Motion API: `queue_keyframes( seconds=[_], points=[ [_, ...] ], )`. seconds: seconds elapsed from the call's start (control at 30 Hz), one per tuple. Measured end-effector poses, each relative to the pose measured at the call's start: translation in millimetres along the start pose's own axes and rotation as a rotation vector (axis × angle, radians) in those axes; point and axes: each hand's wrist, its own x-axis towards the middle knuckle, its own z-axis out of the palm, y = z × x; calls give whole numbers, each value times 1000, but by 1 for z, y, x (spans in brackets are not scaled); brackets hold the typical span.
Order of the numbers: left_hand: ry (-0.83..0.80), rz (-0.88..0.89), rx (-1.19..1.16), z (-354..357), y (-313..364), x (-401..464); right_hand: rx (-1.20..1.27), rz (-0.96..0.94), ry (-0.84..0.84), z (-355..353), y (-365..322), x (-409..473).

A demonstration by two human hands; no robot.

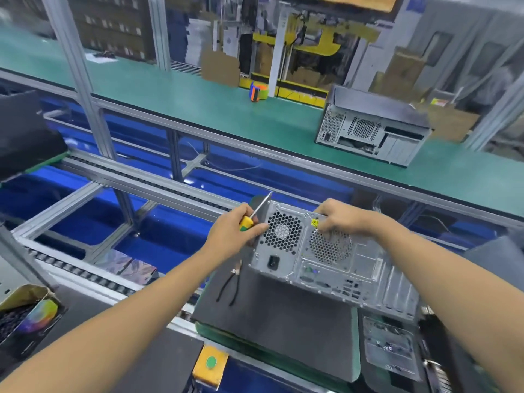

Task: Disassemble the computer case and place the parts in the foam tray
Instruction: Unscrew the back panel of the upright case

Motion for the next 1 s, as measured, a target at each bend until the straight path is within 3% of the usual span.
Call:
queue_keyframes(
  seconds=[0.2,0.43,0.77,1.0],
  points=[
    [-107,9,-64,-21,26,39,117,-19,-87,-46,-4,18],
    [27,-44,-116,-26,32,94,206,30,-95,-85,0,62],
    [107,-83,55,-2,38,153,143,119,-56,-119,33,103],
    [102,-107,215,12,38,190,152,-26,92,-122,47,121]
  ],
)
